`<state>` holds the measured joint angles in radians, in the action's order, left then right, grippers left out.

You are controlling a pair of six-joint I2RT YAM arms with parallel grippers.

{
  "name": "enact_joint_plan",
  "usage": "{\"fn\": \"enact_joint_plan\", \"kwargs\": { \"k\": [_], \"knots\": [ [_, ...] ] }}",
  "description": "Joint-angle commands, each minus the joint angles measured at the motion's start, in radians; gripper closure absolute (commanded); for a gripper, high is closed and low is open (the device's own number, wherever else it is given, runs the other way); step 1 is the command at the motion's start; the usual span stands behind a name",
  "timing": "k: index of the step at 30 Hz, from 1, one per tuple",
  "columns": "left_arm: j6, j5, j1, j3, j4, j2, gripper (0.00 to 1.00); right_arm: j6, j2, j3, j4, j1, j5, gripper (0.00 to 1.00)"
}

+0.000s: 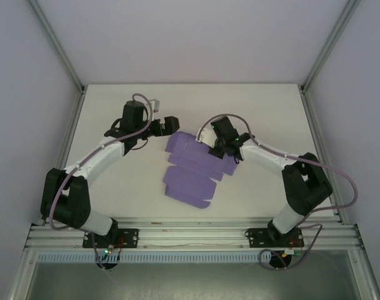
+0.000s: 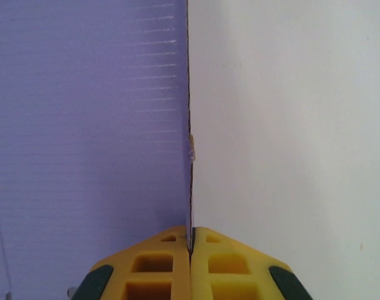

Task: Assemble paper box

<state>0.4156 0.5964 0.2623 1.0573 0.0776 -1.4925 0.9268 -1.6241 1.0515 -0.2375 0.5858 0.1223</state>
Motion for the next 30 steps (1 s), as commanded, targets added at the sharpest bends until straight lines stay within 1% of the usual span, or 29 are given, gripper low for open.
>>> {"fn": "enact_joint_plan", "kwargs": {
  "k": [1,3,8,10,12,14,17,20,21,23,24,26,30],
  "knots": [
    [0.01,0.122,0.005,0.083,-0.035,-0.053,0.0,0.093,0.014,0.004,0.069,0.017,-0.034,1.0],
    [0.02,0.174,0.01,0.111,-0.036,-0.082,0.0,0.098,0.005,0.023,0.046,0.026,-0.053,1.0],
    [0.015,0.123,0.038,0.17,0.051,-0.152,0.01,0.103,0.009,0.005,0.116,0.029,-0.075,1.0],
    [0.0,0.123,0.053,0.2,0.095,-0.186,0.05,0.097,0.005,0.011,0.113,0.031,-0.087,1.0],
    [-0.012,0.13,0.07,0.226,0.134,-0.212,0.12,0.081,0.001,0.021,0.108,0.033,-0.107,1.0],
    [-0.015,0.128,0.08,0.233,0.152,-0.218,0.16,0.06,0.004,0.024,0.115,0.033,-0.122,1.0],
    [0.002,0.115,0.085,0.223,0.152,-0.228,0.19,0.045,0.016,0.019,0.128,0.035,-0.122,1.0],
    [0.014,0.153,0.087,0.242,0.175,-0.261,0.26,0.016,0.024,0.019,0.143,0.036,-0.12,1.0],
    [0.021,0.177,0.087,0.243,0.173,-0.269,0.27,0.007,0.024,0.018,0.155,0.036,-0.124,1.0],
    [0.028,0.187,0.091,0.245,0.178,-0.278,0.3,-0.015,0.026,0.012,0.186,0.036,-0.14,1.0],
    [0.025,0.182,0.092,0.249,0.186,-0.281,0.31,-0.022,0.027,0.005,0.211,0.035,-0.154,1.0],
    [0.018,0.14,0.097,0.261,0.214,-0.285,0.32,-0.021,0.03,-0.006,0.238,0.039,-0.176,1.0],
    [-0.049,0.051,0.12,0.33,0.329,-0.303,0.33,-0.01,0.035,-0.02,0.251,0.041,-0.2,1.0]
  ]
}}
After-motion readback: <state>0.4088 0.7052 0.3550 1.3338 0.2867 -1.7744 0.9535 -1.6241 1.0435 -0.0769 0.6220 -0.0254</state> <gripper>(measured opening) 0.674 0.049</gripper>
